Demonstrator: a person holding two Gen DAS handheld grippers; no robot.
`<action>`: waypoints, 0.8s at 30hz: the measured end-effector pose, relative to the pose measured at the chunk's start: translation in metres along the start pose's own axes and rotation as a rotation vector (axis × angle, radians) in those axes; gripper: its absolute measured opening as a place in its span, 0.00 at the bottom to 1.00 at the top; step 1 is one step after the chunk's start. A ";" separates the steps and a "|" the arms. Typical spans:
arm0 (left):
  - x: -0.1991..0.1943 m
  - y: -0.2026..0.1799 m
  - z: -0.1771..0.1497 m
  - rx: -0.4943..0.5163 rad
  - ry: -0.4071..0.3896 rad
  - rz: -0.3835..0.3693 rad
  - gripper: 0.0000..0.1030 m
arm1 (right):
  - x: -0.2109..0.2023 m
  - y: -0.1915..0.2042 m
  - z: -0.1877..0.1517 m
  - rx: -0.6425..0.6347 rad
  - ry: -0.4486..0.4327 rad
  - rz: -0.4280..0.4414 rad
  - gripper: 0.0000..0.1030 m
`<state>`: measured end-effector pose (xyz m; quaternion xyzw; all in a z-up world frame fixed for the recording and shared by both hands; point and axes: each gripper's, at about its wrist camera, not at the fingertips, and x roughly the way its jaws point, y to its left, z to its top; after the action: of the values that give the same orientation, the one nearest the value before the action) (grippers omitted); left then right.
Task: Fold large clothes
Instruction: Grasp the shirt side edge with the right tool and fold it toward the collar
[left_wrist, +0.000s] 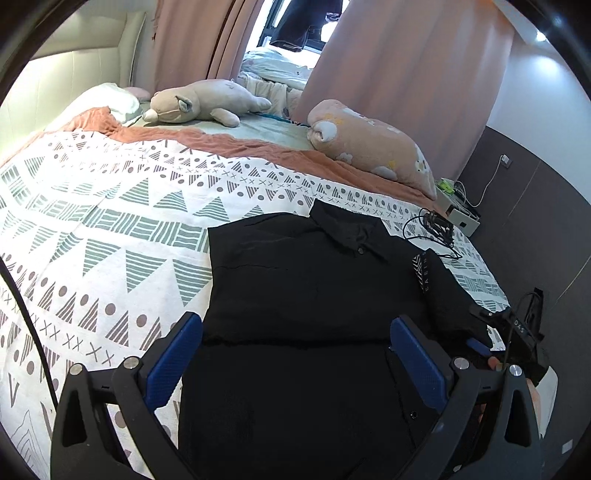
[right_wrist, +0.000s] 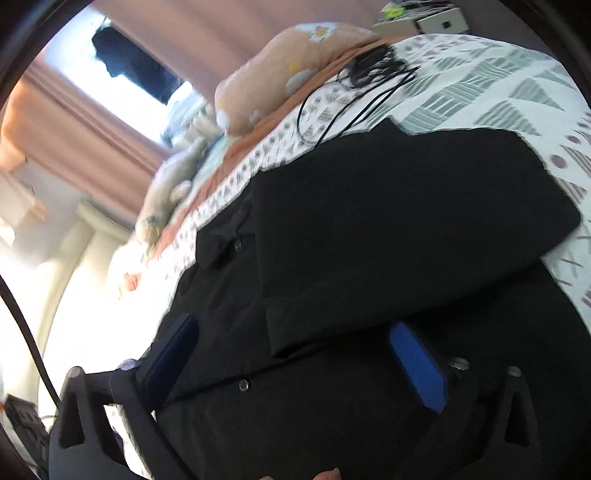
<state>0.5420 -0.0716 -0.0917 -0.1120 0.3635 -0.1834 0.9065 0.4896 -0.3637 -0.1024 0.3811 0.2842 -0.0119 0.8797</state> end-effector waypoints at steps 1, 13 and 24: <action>-0.001 -0.001 0.000 0.002 -0.004 -0.009 1.00 | -0.009 -0.004 -0.010 0.016 -0.002 0.001 1.00; -0.025 -0.017 -0.007 0.031 -0.157 0.037 1.00 | -0.073 -0.074 -0.021 0.241 -0.154 -0.030 1.00; -0.004 -0.011 -0.014 -0.044 -0.087 -0.015 1.00 | -0.067 -0.102 -0.020 0.322 -0.179 -0.087 0.64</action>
<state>0.5272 -0.0806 -0.0958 -0.1424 0.3268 -0.1774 0.9173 0.3996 -0.4361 -0.1468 0.5017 0.2155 -0.1289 0.8278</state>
